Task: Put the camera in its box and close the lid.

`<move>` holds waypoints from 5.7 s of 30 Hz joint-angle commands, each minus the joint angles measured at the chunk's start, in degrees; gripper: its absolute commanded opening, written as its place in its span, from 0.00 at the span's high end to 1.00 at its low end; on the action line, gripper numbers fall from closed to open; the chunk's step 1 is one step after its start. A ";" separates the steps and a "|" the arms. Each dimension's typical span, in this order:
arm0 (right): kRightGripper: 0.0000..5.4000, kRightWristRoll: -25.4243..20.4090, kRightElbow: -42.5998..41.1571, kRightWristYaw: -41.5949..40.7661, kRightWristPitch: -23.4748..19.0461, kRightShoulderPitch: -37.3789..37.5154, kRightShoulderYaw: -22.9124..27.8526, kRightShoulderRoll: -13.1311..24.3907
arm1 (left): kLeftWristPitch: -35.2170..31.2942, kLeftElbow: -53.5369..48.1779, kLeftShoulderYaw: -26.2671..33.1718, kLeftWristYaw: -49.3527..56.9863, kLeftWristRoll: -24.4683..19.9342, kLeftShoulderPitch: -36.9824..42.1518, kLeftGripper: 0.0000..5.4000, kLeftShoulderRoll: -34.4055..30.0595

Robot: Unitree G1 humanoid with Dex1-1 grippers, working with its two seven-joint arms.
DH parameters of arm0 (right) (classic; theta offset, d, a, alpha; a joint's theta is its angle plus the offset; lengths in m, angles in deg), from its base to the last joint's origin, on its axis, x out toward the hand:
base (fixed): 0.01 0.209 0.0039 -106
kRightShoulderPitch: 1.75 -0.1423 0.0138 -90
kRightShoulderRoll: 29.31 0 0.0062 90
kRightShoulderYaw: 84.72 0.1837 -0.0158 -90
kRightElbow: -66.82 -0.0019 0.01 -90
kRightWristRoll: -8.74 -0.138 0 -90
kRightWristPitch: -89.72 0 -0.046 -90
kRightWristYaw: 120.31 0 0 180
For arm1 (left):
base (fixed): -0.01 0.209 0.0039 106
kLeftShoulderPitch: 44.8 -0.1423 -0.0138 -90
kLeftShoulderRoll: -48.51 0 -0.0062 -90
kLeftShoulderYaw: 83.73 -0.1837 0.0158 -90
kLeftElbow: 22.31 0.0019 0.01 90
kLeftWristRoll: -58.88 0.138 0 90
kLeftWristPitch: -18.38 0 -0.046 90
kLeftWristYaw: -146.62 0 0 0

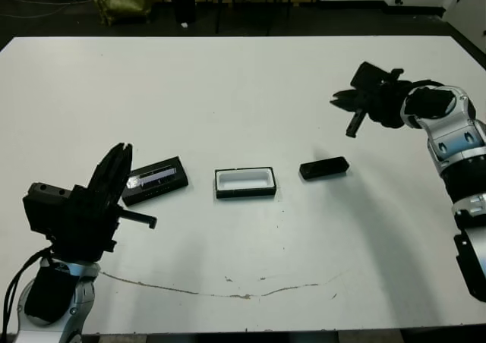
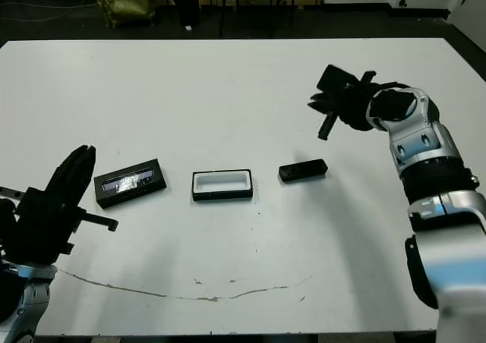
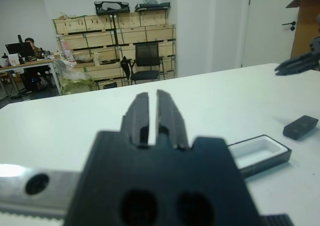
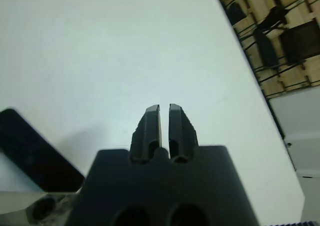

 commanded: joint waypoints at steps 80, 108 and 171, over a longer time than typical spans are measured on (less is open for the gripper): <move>1.00 3.75 -15.25 -16.43 -6.62 13.53 -3.95 5.88 | 1.19 1.86 -1.48 -0.53 0.31 -2.07 1.00 0.29; 1.00 1.40 -21.50 -21.50 -10.48 15.14 -3.49 7.95 | 0.77 2.24 -2.16 -0.40 0.68 -1.17 1.00 0.37; 0.87 -23.28 -63.43 -1.89 -23.42 43.54 17.22 13.66 | 2.11 2.25 -1.86 -0.54 0.85 -3.76 1.00 0.58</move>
